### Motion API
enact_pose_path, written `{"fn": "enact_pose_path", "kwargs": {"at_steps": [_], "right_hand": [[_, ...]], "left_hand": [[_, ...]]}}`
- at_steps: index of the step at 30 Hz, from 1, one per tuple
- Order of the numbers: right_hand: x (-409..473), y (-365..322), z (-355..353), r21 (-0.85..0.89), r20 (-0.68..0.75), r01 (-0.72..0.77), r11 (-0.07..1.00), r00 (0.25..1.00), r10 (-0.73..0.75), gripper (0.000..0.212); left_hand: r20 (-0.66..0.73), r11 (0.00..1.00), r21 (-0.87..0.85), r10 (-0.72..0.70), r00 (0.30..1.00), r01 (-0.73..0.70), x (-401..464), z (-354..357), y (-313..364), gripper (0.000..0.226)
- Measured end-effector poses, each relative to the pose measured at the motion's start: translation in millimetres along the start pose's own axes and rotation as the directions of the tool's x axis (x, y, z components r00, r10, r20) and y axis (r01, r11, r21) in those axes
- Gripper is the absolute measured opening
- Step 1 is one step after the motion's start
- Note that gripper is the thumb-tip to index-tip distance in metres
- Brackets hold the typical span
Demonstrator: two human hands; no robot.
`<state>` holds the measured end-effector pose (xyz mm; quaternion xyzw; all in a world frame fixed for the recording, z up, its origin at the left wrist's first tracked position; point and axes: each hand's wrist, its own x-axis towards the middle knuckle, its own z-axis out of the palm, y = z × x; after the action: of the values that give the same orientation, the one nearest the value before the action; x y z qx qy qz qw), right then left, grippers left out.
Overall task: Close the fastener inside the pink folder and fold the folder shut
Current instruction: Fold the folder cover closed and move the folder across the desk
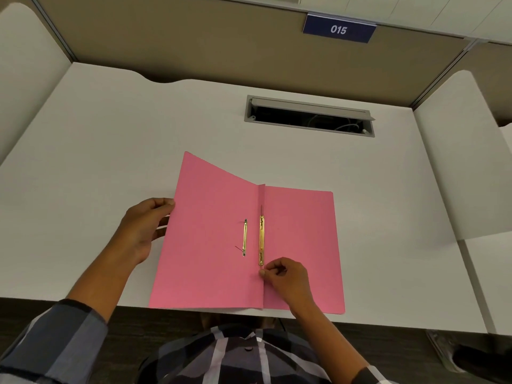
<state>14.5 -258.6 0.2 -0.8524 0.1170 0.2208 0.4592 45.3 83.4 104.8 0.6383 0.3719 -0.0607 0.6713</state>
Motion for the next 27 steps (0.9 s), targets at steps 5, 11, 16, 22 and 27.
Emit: {"fn": "enact_pose_path", "kwargs": {"at_steps": [5,11,16,22,27], "right_hand": [[-1,9,-21,0.069,-0.05,-0.024,0.997,0.998,0.027,0.009],[3,32,-64,0.163,-0.157,-0.036,0.986,0.986,0.062,0.006],[8,52,-104,0.173,-0.265,-0.004,0.985,0.963,0.051,0.011],[17,66,-133,0.091,-0.338,-0.046,0.995,0.938,0.074,0.017],[20,69,-144,0.109,-0.32,-0.048,0.993,0.944,0.081,0.023]], "left_hand": [[0.139,0.998,-0.056,0.034,0.99,-0.027,-21,17,17,0.01],[0.239,0.997,-0.027,0.082,0.968,-0.078,-45,56,30,0.019],[0.288,0.992,0.034,0.11,0.951,-0.125,-62,99,38,0.032],[0.273,0.958,0.18,0.171,0.947,-0.225,-77,157,42,0.04],[0.313,0.891,0.305,0.239,0.919,-0.335,-83,210,35,0.061]]}}
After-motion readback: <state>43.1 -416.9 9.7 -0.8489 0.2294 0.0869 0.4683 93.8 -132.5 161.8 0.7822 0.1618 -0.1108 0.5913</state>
